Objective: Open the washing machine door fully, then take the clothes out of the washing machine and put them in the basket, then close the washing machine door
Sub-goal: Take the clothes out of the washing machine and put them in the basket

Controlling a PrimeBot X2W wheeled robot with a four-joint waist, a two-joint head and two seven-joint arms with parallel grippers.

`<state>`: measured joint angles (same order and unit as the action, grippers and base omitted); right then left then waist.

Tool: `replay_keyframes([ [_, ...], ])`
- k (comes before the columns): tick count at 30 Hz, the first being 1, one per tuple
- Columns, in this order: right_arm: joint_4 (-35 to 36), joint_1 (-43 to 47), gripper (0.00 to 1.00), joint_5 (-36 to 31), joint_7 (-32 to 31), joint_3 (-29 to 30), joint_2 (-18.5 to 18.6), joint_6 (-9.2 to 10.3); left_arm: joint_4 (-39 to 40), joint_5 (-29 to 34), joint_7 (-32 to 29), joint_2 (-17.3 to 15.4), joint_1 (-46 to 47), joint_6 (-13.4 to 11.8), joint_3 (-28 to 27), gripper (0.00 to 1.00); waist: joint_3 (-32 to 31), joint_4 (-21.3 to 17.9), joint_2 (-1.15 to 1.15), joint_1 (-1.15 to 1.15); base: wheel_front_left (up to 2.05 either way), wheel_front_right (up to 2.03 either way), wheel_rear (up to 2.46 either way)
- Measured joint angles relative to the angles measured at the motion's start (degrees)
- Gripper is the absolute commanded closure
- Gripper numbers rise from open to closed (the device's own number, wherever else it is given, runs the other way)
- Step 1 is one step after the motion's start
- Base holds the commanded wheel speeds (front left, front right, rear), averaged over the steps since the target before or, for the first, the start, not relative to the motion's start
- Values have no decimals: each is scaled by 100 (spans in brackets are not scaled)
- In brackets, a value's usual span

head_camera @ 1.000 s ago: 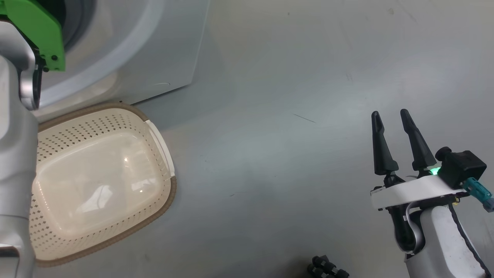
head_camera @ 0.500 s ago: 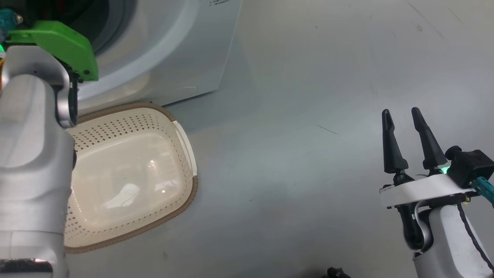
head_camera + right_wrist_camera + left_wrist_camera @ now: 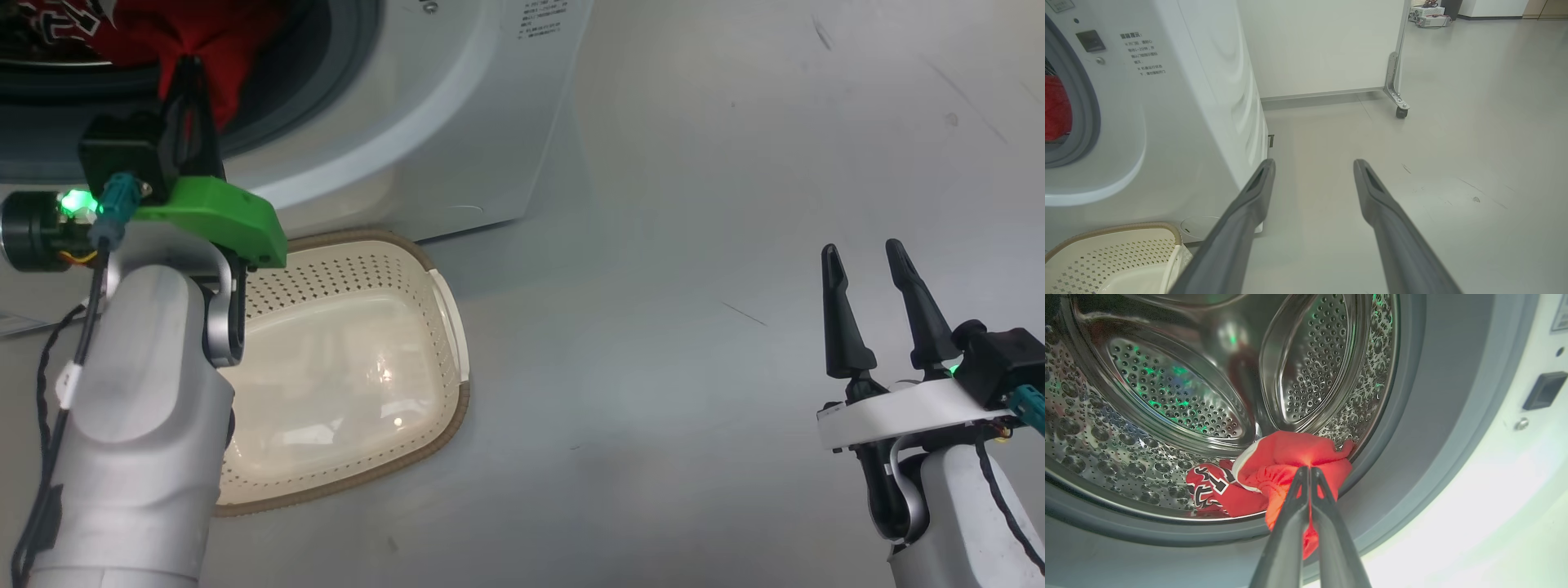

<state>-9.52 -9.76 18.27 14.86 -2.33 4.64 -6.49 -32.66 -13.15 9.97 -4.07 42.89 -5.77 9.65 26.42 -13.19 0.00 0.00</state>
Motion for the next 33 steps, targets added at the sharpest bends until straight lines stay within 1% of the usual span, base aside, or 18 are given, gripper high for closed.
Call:
replay_keyframes([
  [4,9,19,0,-76,0,5,19,-1,137,0,269,27,-337,-26,5,100,-157,132,0,0,0,0,0],
  [6,11,75,0,-88,0,5,32,-1,207,0,312,65,-518,-34,15,100,-249,192,0,0,0,0,0],
  [12,11,244,0,-182,0,11,75,-1,460,2,337,158,-1040,-47,179,100,-540,390,0,0,0,0,0],
  [21,12,539,0,-294,0,-52,93,-2,893,3,389,186,-1714,-48,402,100,-991,746,0,0,0,0,0],
  [22,12,594,0,-343,0,-81,93,-3,983,3,427,186,-1867,-48,442,100,-1094,831,0,0,0,0,0],
  [33,16,890,0,-431,0,-235,69,-9,1547,3,430,187,-2611,-58,530,100,-1617,1208,0,0,0,0,0],
])
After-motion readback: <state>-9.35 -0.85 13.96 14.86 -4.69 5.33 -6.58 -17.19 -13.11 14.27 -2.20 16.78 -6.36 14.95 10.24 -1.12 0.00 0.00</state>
